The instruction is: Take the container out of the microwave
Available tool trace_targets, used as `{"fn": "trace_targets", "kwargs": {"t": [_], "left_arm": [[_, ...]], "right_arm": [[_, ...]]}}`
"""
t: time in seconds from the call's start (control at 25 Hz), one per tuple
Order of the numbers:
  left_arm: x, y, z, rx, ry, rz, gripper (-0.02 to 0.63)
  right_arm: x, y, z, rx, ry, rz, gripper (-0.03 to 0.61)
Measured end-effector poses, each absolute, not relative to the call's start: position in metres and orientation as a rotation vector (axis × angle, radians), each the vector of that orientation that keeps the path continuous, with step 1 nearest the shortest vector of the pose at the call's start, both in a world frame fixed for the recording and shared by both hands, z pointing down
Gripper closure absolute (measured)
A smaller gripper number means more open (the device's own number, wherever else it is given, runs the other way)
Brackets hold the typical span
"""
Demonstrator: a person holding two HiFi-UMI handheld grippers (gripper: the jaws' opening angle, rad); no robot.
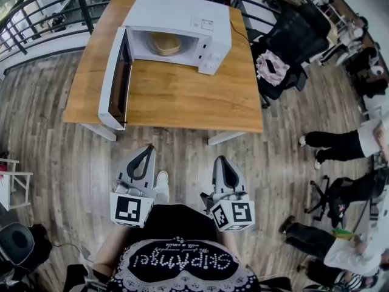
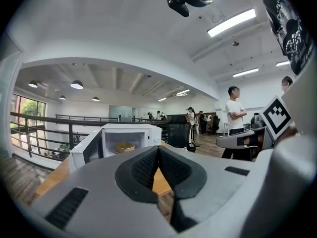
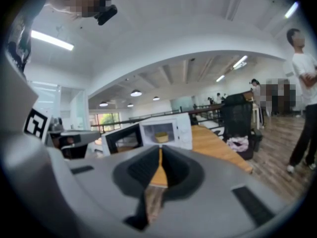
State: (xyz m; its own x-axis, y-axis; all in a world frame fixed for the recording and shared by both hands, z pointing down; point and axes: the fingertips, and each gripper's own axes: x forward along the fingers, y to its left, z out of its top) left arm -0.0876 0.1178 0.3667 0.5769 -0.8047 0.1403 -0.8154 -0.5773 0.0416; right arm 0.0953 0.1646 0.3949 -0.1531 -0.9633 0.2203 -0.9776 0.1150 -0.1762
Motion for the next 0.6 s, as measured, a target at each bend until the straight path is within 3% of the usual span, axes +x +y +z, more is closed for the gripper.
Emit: {"fn": "trace_targets", "kwargs": {"t": [0.6], "left_arm": [[-0.095,0.060,0.376,2.700,-1.333,0.167,0.586]], "right_arm": [[0.086,0.115,0.401,2.038,-2.248,0.443,0.540]]}}
